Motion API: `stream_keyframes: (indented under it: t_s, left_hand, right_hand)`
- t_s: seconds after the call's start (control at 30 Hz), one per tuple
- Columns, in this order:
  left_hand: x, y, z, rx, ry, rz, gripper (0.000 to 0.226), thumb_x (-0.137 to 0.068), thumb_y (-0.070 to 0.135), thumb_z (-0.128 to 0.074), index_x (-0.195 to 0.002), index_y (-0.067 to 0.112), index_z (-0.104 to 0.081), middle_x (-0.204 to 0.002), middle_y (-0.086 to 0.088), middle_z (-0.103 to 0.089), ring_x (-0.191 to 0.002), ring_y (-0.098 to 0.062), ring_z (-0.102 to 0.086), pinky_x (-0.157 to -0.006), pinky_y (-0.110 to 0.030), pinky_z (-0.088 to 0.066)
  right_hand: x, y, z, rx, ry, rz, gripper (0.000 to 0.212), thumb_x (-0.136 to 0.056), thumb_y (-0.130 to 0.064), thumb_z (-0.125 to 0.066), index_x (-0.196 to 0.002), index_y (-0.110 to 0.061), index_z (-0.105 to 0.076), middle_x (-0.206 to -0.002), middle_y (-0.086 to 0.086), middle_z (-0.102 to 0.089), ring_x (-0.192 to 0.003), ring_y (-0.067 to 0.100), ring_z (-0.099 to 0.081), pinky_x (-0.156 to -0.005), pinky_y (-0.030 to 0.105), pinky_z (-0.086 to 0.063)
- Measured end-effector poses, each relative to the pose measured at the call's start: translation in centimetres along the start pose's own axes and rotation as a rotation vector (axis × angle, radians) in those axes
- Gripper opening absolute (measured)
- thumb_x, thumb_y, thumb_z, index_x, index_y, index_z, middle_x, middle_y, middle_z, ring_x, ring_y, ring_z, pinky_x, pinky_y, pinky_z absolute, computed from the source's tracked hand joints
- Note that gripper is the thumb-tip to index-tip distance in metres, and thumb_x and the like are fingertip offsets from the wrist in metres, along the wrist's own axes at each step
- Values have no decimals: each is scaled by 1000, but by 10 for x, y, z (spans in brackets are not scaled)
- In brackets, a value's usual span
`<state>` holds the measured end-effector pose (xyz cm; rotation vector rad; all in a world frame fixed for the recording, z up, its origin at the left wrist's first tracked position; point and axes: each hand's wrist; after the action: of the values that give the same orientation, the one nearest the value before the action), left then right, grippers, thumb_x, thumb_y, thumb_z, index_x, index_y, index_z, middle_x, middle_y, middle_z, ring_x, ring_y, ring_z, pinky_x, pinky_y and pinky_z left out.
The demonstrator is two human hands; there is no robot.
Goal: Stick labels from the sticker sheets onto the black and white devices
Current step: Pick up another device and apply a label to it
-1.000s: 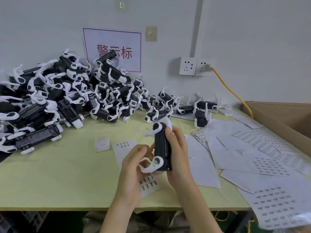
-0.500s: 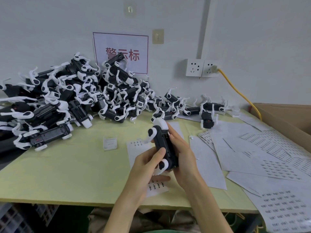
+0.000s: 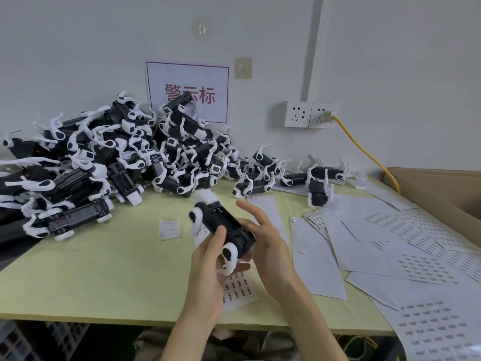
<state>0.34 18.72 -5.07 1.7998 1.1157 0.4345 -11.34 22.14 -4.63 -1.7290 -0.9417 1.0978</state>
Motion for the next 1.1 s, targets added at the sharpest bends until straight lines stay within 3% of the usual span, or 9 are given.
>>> stream_keyframes:
  t_s: [0.17,0.27,0.4,0.47,0.53,0.67,0.8,0.93,1.1]
  left_hand:
    - [3,3,6,100,98,-149,45,-93,57,-61,-107,16,-75,-97,-8,-73,-79,-18,-67,-64,-24,-54]
    - [3,4,7,119,127,-206,38,-91,54,-58,-99,22,-76,-88,-1,-70,-75,-14,-65,-63,-26,-50]
    - [2,6,10,137,97,-202,38,-85,60,-55,-87,34,-83,-91,10,-77,-87,-6,-73,-70,-20,-57]
    - [1,7,19,195,107,-156,42,-91,56,-49,-94,33,-84,-105,7,-78,-101,-7,-73,-78,-21,-57]
    - [1,11,26,240,135,-166,40,-88,56,-54,-100,31,-83,-115,3,-75,-110,-11,-70,-87,-26,-54]
    - [2,15,33,346,131,-143,48,-71,61,-81,-96,23,-65,-114,-7,-63,-114,-27,-57,-89,-33,-46]
    - [0,14,33,300,-7,-13,39,-101,47,-49,-98,20,-75,-107,-4,-69,-101,-25,-63,-77,-33,-50]
    - [-1,13,30,185,-101,125,31,-88,47,-69,-100,22,-81,-105,-1,-74,-98,-16,-71,-78,-29,-58]
    - [1,6,34,110,-168,132,58,-59,53,-94,-97,13,-78,-100,-10,-71,-94,-22,-71,-78,-30,-60]
  right_hand:
    - [-1,3,6,304,127,-80,31,-104,-14,-43,-119,-26,-67,-109,-4,-75,-102,19,-70,-83,30,-56]
    - [7,5,13,786,-145,-89,26,-100,-24,-55,-121,-36,-62,-111,-18,-68,-99,1,-62,-82,18,-47]
    - [18,9,9,1027,-331,-79,26,-87,-40,-63,-108,-49,-51,-107,-29,-58,-100,-2,-49,-80,14,-39]
    - [20,15,8,1091,-253,-72,42,-89,-43,-65,-127,-52,-50,-125,-37,-52,-117,-5,-43,-93,13,-34]
    - [23,16,8,1108,-150,-60,56,-92,-43,-66,-144,-47,-46,-132,-33,-48,-121,-8,-40,-95,10,-30]
    - [24,15,11,1030,57,4,48,-93,-23,-70,-135,-41,-58,-120,-30,-56,-112,-8,-51,-95,8,-40]
    - [27,15,17,802,266,139,38,-92,-14,-73,-122,-36,-67,-111,-28,-68,-105,-5,-62,-84,6,-45]
    - [28,13,15,755,266,168,33,-95,-24,-71,-125,-37,-65,-117,-24,-68,-108,-4,-63,-85,5,-42]
    - [29,12,14,753,246,185,34,-92,-35,-74,-124,-40,-64,-120,-27,-66,-109,-5,-62,-81,9,-46]
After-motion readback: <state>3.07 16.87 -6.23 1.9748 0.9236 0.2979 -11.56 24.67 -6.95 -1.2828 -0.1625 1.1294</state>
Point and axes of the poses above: each hand's wrist, its own x-axis away from the middle knuckle, its own z-axis out of the back of the hand, y = z × x
